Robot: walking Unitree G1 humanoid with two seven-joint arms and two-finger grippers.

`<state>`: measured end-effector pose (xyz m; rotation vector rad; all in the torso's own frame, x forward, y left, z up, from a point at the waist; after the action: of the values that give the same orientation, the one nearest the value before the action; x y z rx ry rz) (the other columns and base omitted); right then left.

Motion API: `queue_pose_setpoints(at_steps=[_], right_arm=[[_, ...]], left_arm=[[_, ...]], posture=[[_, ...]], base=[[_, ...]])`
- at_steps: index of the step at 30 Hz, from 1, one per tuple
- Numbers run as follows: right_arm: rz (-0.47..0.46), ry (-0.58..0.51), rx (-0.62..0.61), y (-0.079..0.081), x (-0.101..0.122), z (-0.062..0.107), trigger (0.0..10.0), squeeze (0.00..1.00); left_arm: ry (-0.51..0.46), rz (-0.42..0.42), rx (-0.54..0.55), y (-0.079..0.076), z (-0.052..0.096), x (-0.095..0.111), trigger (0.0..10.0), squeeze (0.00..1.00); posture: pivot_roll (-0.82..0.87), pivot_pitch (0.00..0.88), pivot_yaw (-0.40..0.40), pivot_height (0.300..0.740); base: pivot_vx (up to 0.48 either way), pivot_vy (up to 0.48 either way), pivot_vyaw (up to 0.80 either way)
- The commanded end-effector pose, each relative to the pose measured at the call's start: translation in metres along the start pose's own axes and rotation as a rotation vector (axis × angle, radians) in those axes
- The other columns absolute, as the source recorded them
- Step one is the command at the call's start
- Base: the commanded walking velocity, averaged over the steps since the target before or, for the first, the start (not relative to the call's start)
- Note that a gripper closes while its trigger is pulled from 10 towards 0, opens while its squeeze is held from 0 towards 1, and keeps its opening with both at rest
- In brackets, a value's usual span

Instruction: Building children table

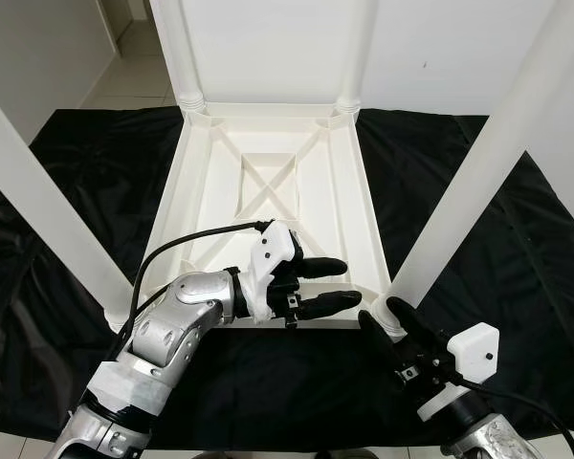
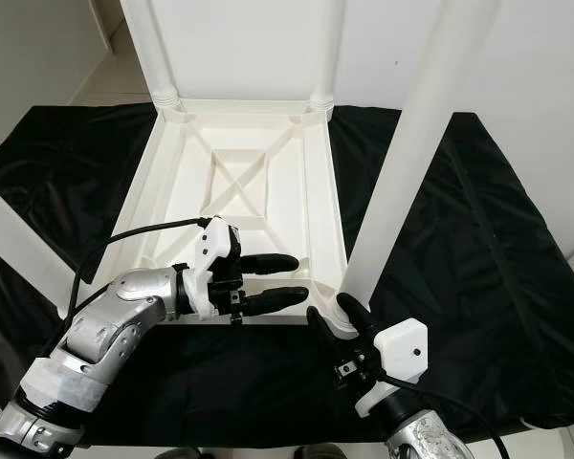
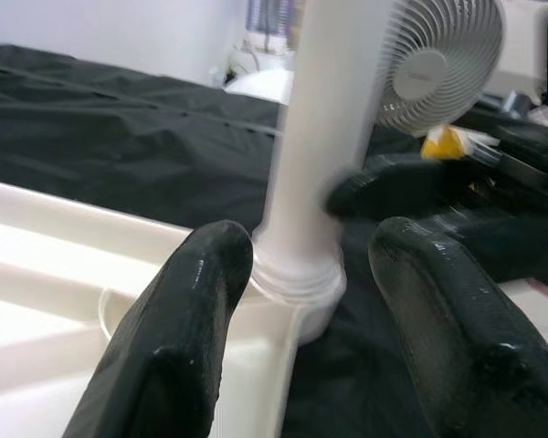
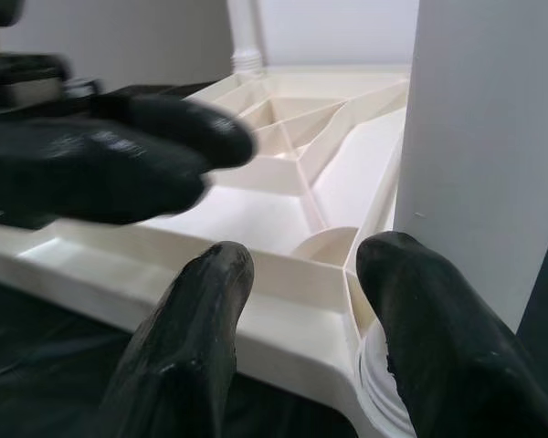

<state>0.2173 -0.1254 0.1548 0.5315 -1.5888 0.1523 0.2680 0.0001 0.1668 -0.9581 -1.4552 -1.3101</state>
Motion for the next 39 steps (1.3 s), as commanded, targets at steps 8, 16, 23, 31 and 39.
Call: queue_pose_setpoints(at_steps=[8,16,23,31,39], right_arm=[[-0.026,-0.017,-0.118,-0.032,-0.003,0.000,10.0,0.00],[-0.022,-0.069,-0.277,-0.063,0.002,0.013,10.0,0.00],[-0.019,-0.113,-0.423,-0.081,0.004,0.032,10.0,0.00],[0.046,-0.181,-0.647,-0.117,0.015,0.063,10.0,0.00],[0.077,-0.217,-0.868,-0.144,0.013,0.087,10.0,0.00]], left_arm=[[0.048,-0.048,-0.011,0.004,0.017,-0.002,10.0,0.00],[0.088,-0.030,-0.081,-0.016,0.023,-0.006,10.0,0.00],[0.096,-0.026,-0.078,-0.016,0.024,-0.009,10.0,0.00],[0.097,-0.016,-0.075,-0.015,0.022,-0.010,10.0,0.00],[0.099,-0.028,-0.047,-0.009,0.021,-0.010,10.0,0.00]], posture=[[-0.06,0.037,0.016,0.740],[-0.05,0.031,0.006,0.740],[-0.06,0.040,0.010,0.740],[-0.07,0.046,0.025,0.740],[-0.07,0.047,0.022,0.740]], base=[[0.000,0.000,0.00],[0.000,0.000,0.00],[0.000,0.000,0.00],[0.000,0.000,0.00],[0.000,0.000,0.00]])
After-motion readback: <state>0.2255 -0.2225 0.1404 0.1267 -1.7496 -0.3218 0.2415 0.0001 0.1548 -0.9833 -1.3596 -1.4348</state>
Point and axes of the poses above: a point about 5 cm out from each wrist's last joint towards the gripper, its own z axis pointing back from the gripper into the wrist, its own x axis along the axis of the wrist's last joint, y = z × x, the point moved 6 cm from there along -z, pointing out of the wrist towards the gripper, and after that the axes turned 14 degrees about -z, right-handed, at the moved point
